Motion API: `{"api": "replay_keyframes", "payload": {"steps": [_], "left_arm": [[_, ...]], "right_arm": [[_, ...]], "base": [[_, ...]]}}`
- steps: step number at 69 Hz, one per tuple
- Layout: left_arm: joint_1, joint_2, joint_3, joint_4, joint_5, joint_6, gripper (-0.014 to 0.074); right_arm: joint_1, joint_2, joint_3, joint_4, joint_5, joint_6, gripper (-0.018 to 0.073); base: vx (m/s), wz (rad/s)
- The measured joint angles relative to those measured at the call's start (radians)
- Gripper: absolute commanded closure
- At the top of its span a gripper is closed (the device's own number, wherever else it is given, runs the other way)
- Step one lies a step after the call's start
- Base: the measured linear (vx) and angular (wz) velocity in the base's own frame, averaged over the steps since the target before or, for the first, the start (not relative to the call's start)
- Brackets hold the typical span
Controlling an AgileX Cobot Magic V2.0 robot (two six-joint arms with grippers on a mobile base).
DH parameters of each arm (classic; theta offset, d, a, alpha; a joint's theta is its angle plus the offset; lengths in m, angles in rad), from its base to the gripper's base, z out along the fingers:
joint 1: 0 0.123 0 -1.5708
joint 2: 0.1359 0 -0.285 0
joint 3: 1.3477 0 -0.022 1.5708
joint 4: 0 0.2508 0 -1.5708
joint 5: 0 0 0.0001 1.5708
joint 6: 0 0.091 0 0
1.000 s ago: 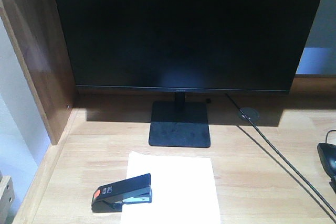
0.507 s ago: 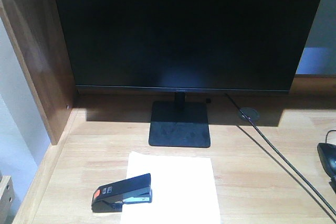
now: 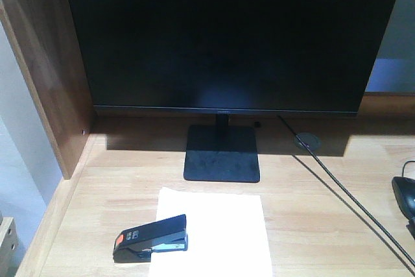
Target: Grab stapler and paper to desk for stapling
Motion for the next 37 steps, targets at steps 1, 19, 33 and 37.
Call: {"api": "replay_keyframes", "payload": {"steps": [1,19,33,37], "left_arm": [[0.000,0.000,0.000,0.000,0.000,0.000,0.0603],[0.000,0.000,0.000,0.000,0.000,0.000,0.0603],[0.000,0.000,0.000,0.000,0.000,0.000,0.0603],[0.000,0.000,0.000,0.000,0.000,0.000,0.0603]], "right_arm": [[0.000,0.000,0.000,0.000,0.000,0.000,0.0564],[0.000,0.000,0.000,0.000,0.000,0.000,0.0564],[0.000,0.000,0.000,0.000,0.000,0.000,0.0564],[0.000,0.000,0.000,0.000,0.000,0.000,0.0564]], "base": [[0.00,0.00],[0.00,0.00],[0.00,0.00],[0.00,0.00]]}}
